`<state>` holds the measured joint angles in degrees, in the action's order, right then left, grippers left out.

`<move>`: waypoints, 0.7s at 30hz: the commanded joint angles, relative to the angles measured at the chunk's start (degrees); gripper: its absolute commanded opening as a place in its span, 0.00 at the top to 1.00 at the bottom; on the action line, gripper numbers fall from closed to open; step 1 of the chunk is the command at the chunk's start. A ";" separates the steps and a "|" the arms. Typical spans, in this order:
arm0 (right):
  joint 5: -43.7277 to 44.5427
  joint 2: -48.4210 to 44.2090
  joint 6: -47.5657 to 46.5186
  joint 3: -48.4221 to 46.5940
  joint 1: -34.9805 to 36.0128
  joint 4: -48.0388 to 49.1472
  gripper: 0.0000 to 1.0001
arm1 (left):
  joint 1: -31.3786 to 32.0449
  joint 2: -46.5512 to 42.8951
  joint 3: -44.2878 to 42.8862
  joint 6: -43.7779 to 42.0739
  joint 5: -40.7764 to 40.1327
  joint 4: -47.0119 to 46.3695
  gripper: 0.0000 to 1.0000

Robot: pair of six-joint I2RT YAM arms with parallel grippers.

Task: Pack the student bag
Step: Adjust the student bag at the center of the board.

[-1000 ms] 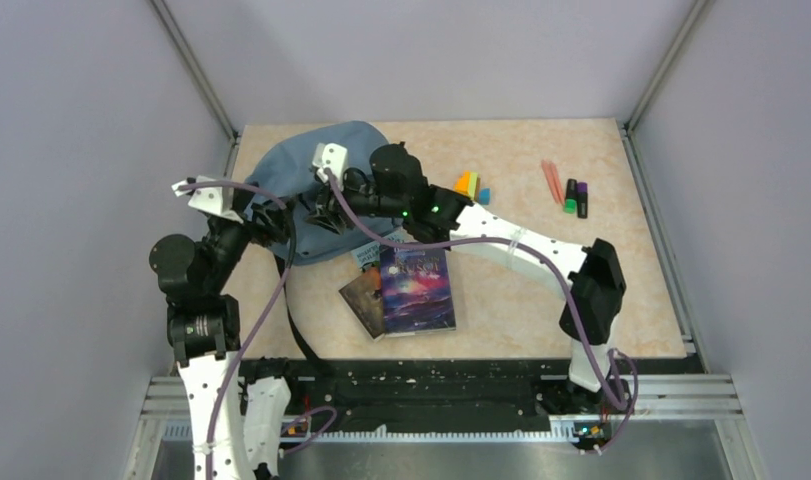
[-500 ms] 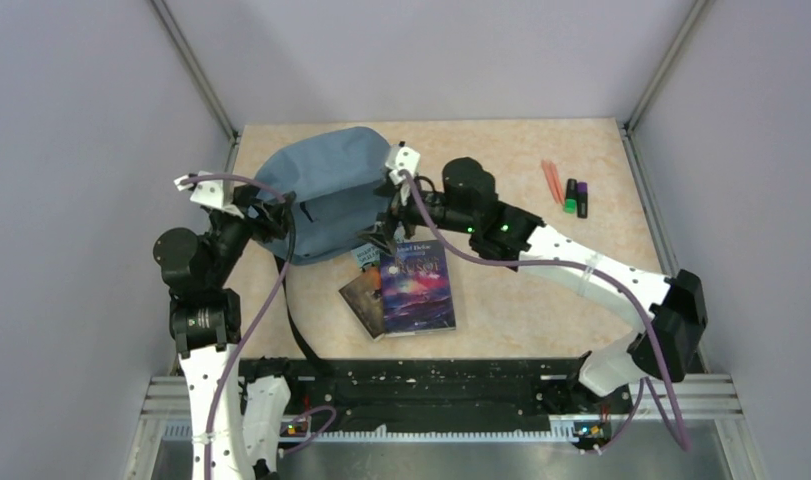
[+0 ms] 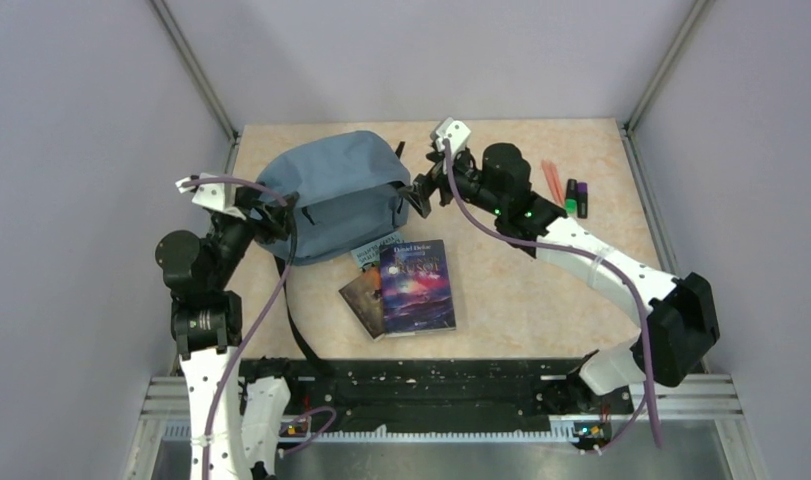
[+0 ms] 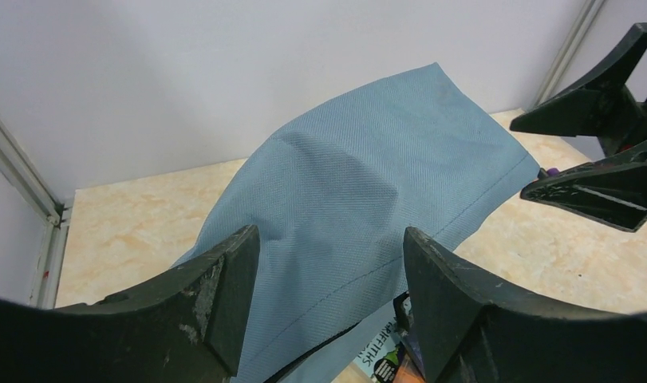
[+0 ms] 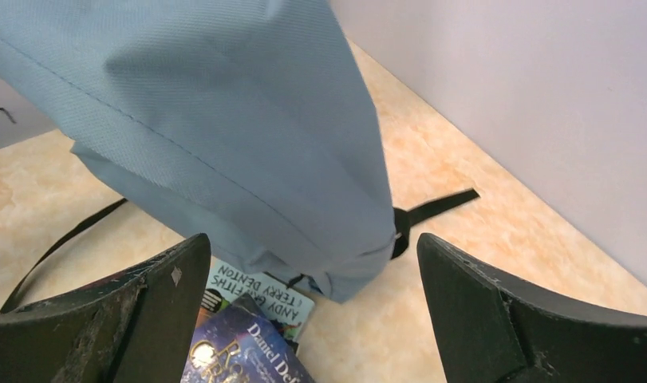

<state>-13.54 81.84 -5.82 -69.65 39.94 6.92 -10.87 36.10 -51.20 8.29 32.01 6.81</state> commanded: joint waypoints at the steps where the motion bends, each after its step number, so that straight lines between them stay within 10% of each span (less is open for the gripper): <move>1: -5.74 1.90 -3.32 -1.14 0.33 7.34 0.01 | 0.58 -0.62 -0.16 0.76 -0.22 -2.85 0.28; 11: -12.86 6.10 -4.04 -3.00 0.40 16.56 0.11 | 1.63 -0.22 -0.74 1.01 -0.52 -2.13 0.27; 16: -12.00 10.66 -3.89 -8.16 1.30 15.63 0.35 | 2.15 0.13 -1.28 1.05 -1.19 -1.95 0.26; 21: -2.60 14.54 -2.60 -15.01 3.15 11.74 0.82 | 2.74 1.76 -5.71 1.95 -0.04 -1.23 0.26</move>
<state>-23.22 94.15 -9.32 -77.12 41.32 18.98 -8.60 36.58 -51.62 9.15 31.66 7.03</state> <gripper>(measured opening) 0.326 0.739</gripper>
